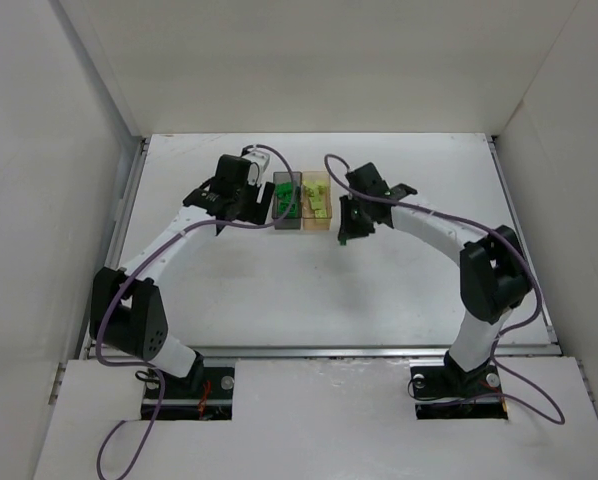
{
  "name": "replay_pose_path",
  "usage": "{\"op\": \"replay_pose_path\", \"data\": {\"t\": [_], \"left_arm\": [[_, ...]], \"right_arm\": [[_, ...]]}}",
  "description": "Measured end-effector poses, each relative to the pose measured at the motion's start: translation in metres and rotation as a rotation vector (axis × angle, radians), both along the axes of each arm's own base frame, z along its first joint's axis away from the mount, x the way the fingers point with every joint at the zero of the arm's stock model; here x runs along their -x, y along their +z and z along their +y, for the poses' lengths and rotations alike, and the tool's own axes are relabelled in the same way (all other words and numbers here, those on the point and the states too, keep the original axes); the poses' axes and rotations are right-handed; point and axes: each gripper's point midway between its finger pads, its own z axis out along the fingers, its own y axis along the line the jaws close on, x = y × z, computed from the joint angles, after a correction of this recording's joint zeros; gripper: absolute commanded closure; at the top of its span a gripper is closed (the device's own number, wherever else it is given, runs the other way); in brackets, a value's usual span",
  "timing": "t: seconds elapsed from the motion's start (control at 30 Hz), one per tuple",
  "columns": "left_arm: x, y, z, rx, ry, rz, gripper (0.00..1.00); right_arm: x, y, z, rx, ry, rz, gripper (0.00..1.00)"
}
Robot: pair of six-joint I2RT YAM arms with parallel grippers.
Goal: Sort the legos into containers by color
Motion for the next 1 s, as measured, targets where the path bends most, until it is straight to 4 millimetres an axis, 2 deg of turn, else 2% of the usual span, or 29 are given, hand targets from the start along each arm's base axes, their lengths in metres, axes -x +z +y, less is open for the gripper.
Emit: {"op": "replay_pose_path", "data": {"t": [0.2,0.27,0.3,0.37,0.4,0.43,0.53,0.57,0.6,0.63,0.67,0.7,0.73,0.83,0.93,1.0], "left_arm": [[0.003,0.000,0.002,0.025,0.040,-0.002,0.20],[0.004,-0.003,0.005,0.021,0.058,-0.002,0.18],[0.005,-0.003,0.007,0.018,0.069,-0.003,0.17],[0.005,-0.005,0.011,0.011,0.087,-0.009,0.16],[0.006,-0.006,0.012,0.007,0.096,-0.010,0.16],[0.007,-0.006,0.014,0.004,0.104,-0.013,0.16],[0.010,-0.009,0.019,-0.006,0.122,-0.014,0.16],[0.010,-0.009,0.020,-0.007,0.125,-0.015,0.16],[0.011,-0.009,0.020,-0.008,0.127,-0.016,0.14],[0.011,-0.009,0.021,-0.009,0.129,-0.018,0.14],[0.011,-0.008,0.021,-0.009,0.131,-0.019,0.14],[0.010,-0.008,0.021,-0.009,0.132,-0.021,0.14],[0.010,-0.008,0.021,-0.009,0.132,-0.023,0.14],[0.011,-0.009,0.021,-0.007,0.135,-0.022,0.14],[0.010,-0.009,0.021,-0.004,0.137,-0.024,0.14],[0.010,-0.010,0.021,-0.003,0.137,-0.024,0.14]], "right_arm": [[-0.063,0.135,0.064,-0.215,0.077,-0.336,1.00],[-0.088,0.168,0.083,-0.267,0.088,-0.423,1.00],[-0.100,0.176,0.092,-0.284,0.093,-0.448,1.00],[-0.121,0.177,0.108,-0.308,0.106,-0.472,0.99],[-0.129,0.169,0.115,-0.310,0.113,-0.465,0.95],[-0.135,0.155,0.121,-0.308,0.121,-0.445,0.82],[-0.142,0.109,0.133,-0.291,0.145,-0.364,0.58],[-0.142,0.094,0.136,-0.282,0.151,-0.333,0.38],[-0.141,0.081,0.138,-0.275,0.152,-0.304,0.29],[-0.139,0.069,0.138,-0.263,0.160,-0.280,0.22],[-0.137,0.063,0.138,-0.257,0.162,-0.261,0.07],[-0.135,0.060,0.137,-0.249,0.163,-0.249,0.03],[-0.134,0.058,0.136,-0.245,0.163,-0.243,0.00],[-0.133,0.073,0.135,-0.250,0.165,-0.266,0.00],[-0.129,0.115,0.127,-0.266,0.156,-0.336,0.00],[-0.122,0.149,0.111,-0.279,0.134,-0.392,0.00]]}}
